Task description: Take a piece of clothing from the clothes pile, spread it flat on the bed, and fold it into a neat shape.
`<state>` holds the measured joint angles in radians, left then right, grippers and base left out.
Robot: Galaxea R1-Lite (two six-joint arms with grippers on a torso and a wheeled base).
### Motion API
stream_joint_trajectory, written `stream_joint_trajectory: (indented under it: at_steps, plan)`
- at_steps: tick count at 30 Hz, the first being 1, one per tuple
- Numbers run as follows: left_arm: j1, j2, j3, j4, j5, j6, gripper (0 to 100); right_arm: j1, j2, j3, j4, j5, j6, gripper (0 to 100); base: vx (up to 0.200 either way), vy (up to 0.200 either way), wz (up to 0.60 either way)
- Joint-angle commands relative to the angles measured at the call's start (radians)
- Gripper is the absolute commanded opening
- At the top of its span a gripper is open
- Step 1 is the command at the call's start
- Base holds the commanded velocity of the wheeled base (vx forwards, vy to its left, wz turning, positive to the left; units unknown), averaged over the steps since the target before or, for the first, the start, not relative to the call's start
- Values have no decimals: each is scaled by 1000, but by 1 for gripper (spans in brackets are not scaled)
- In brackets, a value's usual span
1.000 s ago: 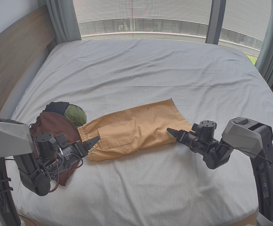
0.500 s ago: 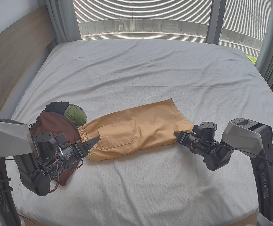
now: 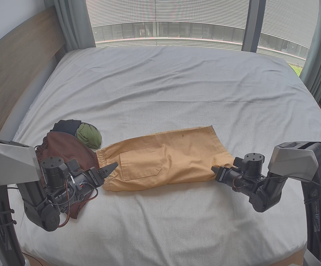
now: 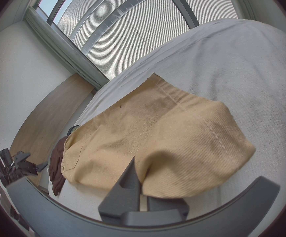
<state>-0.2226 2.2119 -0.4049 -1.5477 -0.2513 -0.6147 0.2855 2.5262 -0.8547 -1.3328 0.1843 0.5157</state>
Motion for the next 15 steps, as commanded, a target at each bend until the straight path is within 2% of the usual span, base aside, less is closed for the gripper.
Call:
stream_joint_trajectory:
  at_steps: [1,9,15]
  plan:
    - [-1,8,1,0,0,0,100,-9,-55,161,-57,0,-33,0,0,0,0]
    - [-1,8,1,0,0,0,100,-54,-99,338,-134,0,-74,0,0,0,0]
    - [-1,8,1,0,-2,0,100,-135,-99,437,-194,1,-103,0,0,0,0]
